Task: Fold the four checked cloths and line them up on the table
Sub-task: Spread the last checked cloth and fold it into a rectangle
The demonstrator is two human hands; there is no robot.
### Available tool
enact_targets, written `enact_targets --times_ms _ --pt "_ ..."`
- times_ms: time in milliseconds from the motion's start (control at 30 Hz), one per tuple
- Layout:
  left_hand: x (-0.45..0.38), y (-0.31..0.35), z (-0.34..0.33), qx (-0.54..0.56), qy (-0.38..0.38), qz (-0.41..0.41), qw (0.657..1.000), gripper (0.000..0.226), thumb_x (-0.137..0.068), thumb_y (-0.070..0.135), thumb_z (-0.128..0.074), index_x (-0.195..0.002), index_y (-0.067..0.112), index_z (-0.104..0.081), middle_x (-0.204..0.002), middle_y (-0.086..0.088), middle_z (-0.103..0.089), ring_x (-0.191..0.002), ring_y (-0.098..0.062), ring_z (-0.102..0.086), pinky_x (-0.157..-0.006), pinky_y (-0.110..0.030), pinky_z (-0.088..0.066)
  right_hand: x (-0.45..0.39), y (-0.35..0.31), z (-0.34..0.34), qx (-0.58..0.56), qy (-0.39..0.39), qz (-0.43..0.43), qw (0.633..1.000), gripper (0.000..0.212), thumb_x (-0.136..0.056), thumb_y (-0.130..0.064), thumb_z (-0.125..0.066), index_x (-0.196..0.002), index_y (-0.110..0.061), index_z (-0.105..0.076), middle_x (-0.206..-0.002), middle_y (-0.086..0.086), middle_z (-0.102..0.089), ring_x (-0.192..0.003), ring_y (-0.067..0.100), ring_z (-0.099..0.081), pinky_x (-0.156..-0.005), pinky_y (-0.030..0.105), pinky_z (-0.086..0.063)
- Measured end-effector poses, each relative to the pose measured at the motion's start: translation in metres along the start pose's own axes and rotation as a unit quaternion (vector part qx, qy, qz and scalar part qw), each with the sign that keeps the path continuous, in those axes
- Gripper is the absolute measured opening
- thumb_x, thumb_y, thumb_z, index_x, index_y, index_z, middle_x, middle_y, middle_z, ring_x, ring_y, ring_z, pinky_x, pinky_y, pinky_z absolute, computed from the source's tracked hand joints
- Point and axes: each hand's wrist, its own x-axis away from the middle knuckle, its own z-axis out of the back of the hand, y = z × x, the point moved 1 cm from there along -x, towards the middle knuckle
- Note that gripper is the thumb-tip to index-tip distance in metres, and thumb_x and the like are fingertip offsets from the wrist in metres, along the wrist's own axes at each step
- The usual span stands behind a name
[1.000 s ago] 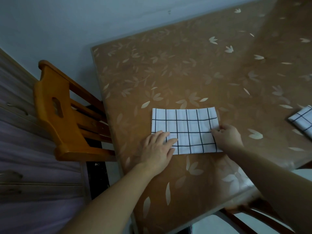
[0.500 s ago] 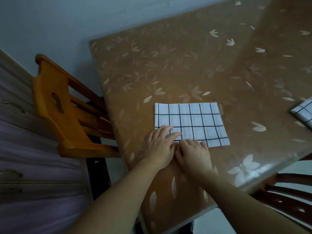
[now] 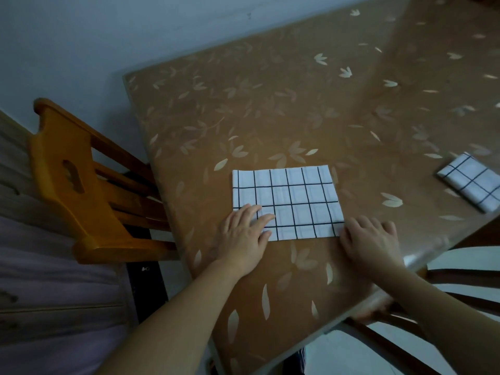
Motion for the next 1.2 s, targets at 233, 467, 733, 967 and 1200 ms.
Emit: enact_targets --times_ms 233,467,733,967,1200 --pt "0.001 0.005 0.004 -0.026 -0.011 0.005 1.0 0.042 -0.103 0.045 -0.028 -0.145 0.042 -0.03 -0.157 0.008 -0.022 -0.147 -0.015 -0.008 -0.119 -0.038 -0.005 -0.003 -0.043 0.003 -0.074 0.032 0.084 0.993 0.027 -0.092 -0.039 -0.036 -0.076 -0.023 -0.051 -0.072 -0.004 -0.051 -0.067 0.022 -0.051 -0.069 0.034 -0.029" --pt "-0.011 0.045 0.002 -0.039 0.016 -0.043 0.998 0.043 -0.104 0.029 -0.029 -0.147 0.031 -0.03 -0.158 0.0 -0.023 -0.148 -0.021 -0.004 -0.119 -0.044 0.001 -0.005 -0.059 -0.008 -0.085 0.054 0.114 0.988 0.029 -0.092 -0.035 -0.038 -0.076 -0.017 -0.054 -0.069 -0.001 -0.052 -0.061 0.024 -0.05 -0.059 0.034 -0.036" --pt "-0.009 0.02 -0.009 -0.057 -0.041 -0.002 0.998 0.052 -0.104 0.045 -0.012 -0.153 0.035 0.002 -0.162 0.003 0.012 -0.147 -0.017 0.02 -0.118 -0.041 0.012 -0.004 -0.058 -0.011 -0.1 0.039 0.107 0.988 0.026 -0.093 -0.037 -0.041 -0.076 -0.02 -0.051 -0.072 -0.003 -0.049 -0.064 0.021 -0.048 -0.062 0.035 -0.038" --pt "0.012 -0.027 0.006 -0.089 -0.066 0.062 0.992 0.053 -0.101 0.049 -0.007 -0.15 0.039 0.011 -0.161 0.009 0.016 -0.146 -0.014 0.021 -0.118 -0.047 0.011 -0.006 -0.056 -0.01 -0.113 0.032 0.109 0.987 0.027 -0.093 -0.04 -0.038 -0.075 -0.022 -0.046 -0.07 -0.009 -0.038 -0.063 0.02 -0.046 -0.062 0.032 -0.034" --pt "0.015 -0.028 0.01 -0.083 -0.065 0.065 0.992 0.053 -0.102 0.047 -0.009 -0.151 0.039 0.011 -0.161 0.009 0.015 -0.147 -0.017 0.02 -0.119 -0.05 0.009 -0.011 -0.06 -0.002 -0.135 0.026 0.118 0.983 0.022 -0.09 -0.042 -0.038 -0.074 -0.026 -0.037 -0.07 -0.01 -0.035 -0.062 0.017 -0.042 -0.063 0.03 -0.031"
